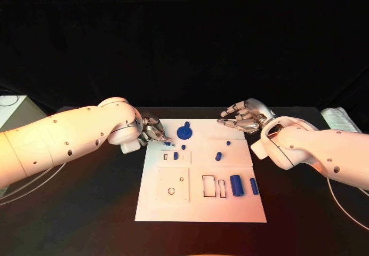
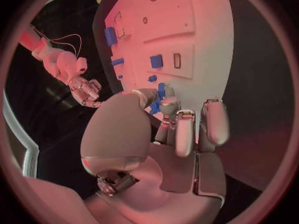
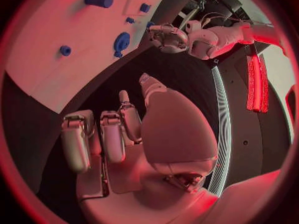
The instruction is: Assemble the parts on the task board
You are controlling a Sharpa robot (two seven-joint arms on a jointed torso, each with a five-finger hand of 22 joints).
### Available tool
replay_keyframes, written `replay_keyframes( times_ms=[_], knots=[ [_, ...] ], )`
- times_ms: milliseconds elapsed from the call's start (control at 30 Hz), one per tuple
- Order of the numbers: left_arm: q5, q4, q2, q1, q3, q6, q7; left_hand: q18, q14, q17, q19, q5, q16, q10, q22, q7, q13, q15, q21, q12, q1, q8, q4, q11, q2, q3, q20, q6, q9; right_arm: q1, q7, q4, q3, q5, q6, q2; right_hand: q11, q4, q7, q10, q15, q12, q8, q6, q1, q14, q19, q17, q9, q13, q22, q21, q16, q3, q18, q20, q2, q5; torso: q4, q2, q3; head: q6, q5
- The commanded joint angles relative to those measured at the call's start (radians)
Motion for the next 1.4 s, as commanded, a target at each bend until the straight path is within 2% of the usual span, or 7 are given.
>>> replay_keyframes(
  times_ms=[33,200,300,400,533,967,1400],
  knots=[
    [-0.066,0.028,-0.012,-0.005,-0.007,-0.037,0.002,-0.015,0.093,0.238,0.011,0.003,0.006,0.015,0.008,-0.013,0.006,-0.009,0.007,0.009,-0.018,0.008,-0.146,-0.003,-0.007,0.157,-0.003,0.022,0.046,-0.001,0.005,0.001,0.0,-0.006,0.012,0.001,-0.002,0.003,-0.001,-0.004,0.004,-0.004,0.005,-0.005,-0.005,0.09,0.101,0.208,0.0,0.054,0.26,-0.001,-0.006,-0.001,-0.013,0.002,0.0,0.001,0.0038,-0.003,0.0011,-0.006,0.001],
    [-0.1,0.053,-0.025,-0.008,-0.025,-0.039,0.0,-0.017,0.097,0.247,0.018,0.005,0.011,0.027,0.016,-0.016,0.017,-0.011,0.012,0.016,-0.039,0.013,-0.164,-0.006,-0.019,0.187,-0.005,0.028,0.048,-0.001,0.004,-0.001,0.0,-0.006,0.013,0.001,-0.002,0.003,-0.001,-0.004,0.004,-0.004,0.005,-0.005,-0.005,0.09,0.101,0.208,0.0,0.054,0.26,-0.001,-0.006,-0.001,-0.013,0.002,0.0,0.001,0.0032,-0.002,0.0001,-0.012,0.003],
    [-0.114,0.067,-0.032,-0.012,-0.031,-0.034,-0.001,-0.018,0.101,0.255,0.025,0.008,0.015,0.041,0.024,-0.02,0.03,-0.015,0.016,0.025,-0.068,0.025,-0.184,-0.01,-0.03,0.226,-0.009,0.035,0.058,-0.001,0.003,-0.001,0.0,-0.007,0.015,0.001,-0.002,0.003,-0.001,-0.004,0.004,-0.004,0.005,-0.005,-0.005,0.09,0.101,0.208,0.0,0.054,0.26,-0.001,-0.006,-0.001,-0.013,0.002,0.0,0.001,0.0029,0.0,-0.001,-0.015,0.005],
    [-0.128,0.08,-0.038,-0.018,-0.035,-0.032,-0.002,-0.019,0.102,0.259,0.029,0.011,0.017,0.047,0.029,-0.023,0.034,-0.017,0.019,0.027,-0.089,0.034,-0.196,-0.012,-0.035,0.249,-0.011,0.038,0.067,-0.001,0.002,-0.001,0.0,-0.01,0.015,0.001,-0.002,0.003,-0.001,-0.004,0.004,-0.004,0.005,-0.005,-0.005,0.09,0.101,0.208,0.0,0.054,0.26,-0.001,-0.006,-0.001,-0.013,0.002,0.0,0.001,0.0034,0.0,0.0,-0.017,0.008],
    [-0.143,0.091,-0.042,-0.023,-0.037,-0.029,-0.003,-0.02,0.104,0.262,0.03,0.013,0.019,0.049,0.031,-0.025,0.035,-0.019,0.02,0.027,-0.102,0.039,-0.204,-0.014,-0.038,0.263,-0.012,0.04,0.073,-0.002,0.001,0.0,0.0,-0.013,0.017,0.001,-0.002,0.003,-0.001,-0.004,0.004,-0.004,0.005,-0.005,-0.005,0.09,0.101,0.208,0.0,0.054,0.26,-0.001,-0.006,-0.001,-0.013,0.002,0.0,0.001,0.0033,-0.001,0.0009,-0.021,0.012],
    [-0.18,0.113,-0.047,-0.031,-0.038,-0.02,-0.004,-0.02,0.104,0.263,0.032,0.017,0.02,0.051,0.033,-0.027,0.032,-0.021,0.021,0.026,-0.119,0.047,-0.215,-0.016,-0.043,0.282,-0.014,0.041,0.082,-0.002,-0.003,-0.001,0.0,-0.017,0.027,0.003,-0.002,0.002,-0.001,-0.007,0.004,-0.007,0.006,-0.006,-0.006,0.09,0.101,0.208,0.0,0.052,0.26,-0.002,-0.006,-0.002,-0.013,0.002,0.0,0.001,0.0027,-0.001,0.0001,-0.025,0.023],
    [-0.199,0.113,-0.048,-0.035,-0.04,-0.006,-0.005,-0.02,0.104,0.263,0.032,0.017,0.02,0.05,0.033,-0.027,0.029,-0.021,0.02,0.024,-0.122,0.048,-0.218,-0.016,-0.043,0.287,-0.014,0.041,0.084,-0.003,-0.005,-0.003,0.0,-0.018,0.031,0.005,-0.002,0.002,-0.001,-0.007,0.004,-0.007,0.006,-0.006,-0.006,0.09,0.101,0.208,0.0,0.052,0.26,-0.002,-0.006,-0.002,-0.013,0.002,0.0,0.001,0.0033,-0.002,-0.0004,-0.028,0.023]
  ],
)
